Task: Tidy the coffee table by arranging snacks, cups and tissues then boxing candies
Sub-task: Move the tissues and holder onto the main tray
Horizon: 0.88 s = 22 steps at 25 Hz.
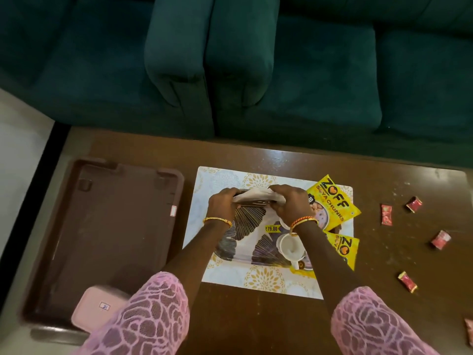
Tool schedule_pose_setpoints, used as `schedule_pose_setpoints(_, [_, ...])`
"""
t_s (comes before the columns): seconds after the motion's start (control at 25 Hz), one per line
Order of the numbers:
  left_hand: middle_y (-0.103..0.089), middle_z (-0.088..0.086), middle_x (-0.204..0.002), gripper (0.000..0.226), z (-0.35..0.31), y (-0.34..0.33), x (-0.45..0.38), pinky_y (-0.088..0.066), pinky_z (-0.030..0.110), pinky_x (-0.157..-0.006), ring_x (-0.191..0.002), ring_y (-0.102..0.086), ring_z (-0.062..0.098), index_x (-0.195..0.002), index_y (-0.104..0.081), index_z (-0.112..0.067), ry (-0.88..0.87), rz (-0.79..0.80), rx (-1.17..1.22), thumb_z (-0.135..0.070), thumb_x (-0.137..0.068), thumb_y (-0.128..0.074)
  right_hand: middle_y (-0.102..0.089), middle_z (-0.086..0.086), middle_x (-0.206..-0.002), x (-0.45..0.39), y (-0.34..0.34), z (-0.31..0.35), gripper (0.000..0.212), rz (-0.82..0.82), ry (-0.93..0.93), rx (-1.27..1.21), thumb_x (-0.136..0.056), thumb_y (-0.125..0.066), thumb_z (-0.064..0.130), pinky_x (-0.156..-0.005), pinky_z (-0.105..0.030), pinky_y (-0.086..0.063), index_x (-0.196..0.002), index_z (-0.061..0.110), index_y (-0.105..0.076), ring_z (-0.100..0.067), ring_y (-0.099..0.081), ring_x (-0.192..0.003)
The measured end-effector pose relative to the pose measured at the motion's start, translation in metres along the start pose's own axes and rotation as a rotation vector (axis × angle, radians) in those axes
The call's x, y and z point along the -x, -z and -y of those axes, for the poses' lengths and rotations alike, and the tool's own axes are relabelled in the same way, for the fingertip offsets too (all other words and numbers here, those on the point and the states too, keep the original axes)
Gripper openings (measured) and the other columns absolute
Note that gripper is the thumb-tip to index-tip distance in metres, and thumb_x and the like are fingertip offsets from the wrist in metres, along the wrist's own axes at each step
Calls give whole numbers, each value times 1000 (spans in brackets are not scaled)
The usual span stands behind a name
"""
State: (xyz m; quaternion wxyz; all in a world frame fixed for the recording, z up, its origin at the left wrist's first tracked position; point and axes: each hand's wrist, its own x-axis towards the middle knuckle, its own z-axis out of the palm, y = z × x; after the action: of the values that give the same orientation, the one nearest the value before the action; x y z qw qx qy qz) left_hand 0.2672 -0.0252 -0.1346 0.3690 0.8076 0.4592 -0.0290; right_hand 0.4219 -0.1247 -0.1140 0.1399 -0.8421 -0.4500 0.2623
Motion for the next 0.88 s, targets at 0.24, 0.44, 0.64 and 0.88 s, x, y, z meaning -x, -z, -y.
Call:
schedule_pose_setpoints(0.24, [-62, 7, -129, 40, 3, -2, -1, -38, 41, -104, -121, -51, 27, -128, -55, -19, 12, -9, -259, -27, -89, -58, -69, -9, -115, 3, -4, 2, 42, -16, -42, 2, -75, -72, 22, -101, -40, -41, -116, 17, -63, -30, -61, -107])
schedule_pose_setpoints(0.44, [-46, 9, -143, 54, 8, 3, 15, -34, 40, -107, -131, -40, 26, -138, -41, -16, 89, -86, -228, -15, -87, -59, -61, -8, -124, 12, 2, 11, 46, 19, -99, -8, -76, -67, 18, -104, -44, -33, -121, 19, -57, -30, -52, -117])
schedule_pose_setpoints(0.64, [-59, 11, -128, 35, 5, 27, 67, -42, 37, -96, -118, -51, 27, -125, -54, -11, 95, -196, -54, -17, -92, -48, -62, -20, -108, 48, 17, 40, 26, -282, -131, -164, -75, -61, 4, -89, -40, -44, -101, 5, -66, -37, -54, -104])
schedule_pose_setpoints(0.88, [-70, 12, -107, 25, 39, 65, 167, -49, 38, -87, -99, -62, 27, -109, -65, -8, 104, -313, 119, -18, -92, -50, -61, -24, -90, 109, -8, 122, 7, -443, -126, -302, -81, -61, 4, -77, -45, -50, -82, -1, -66, -39, -57, -87])
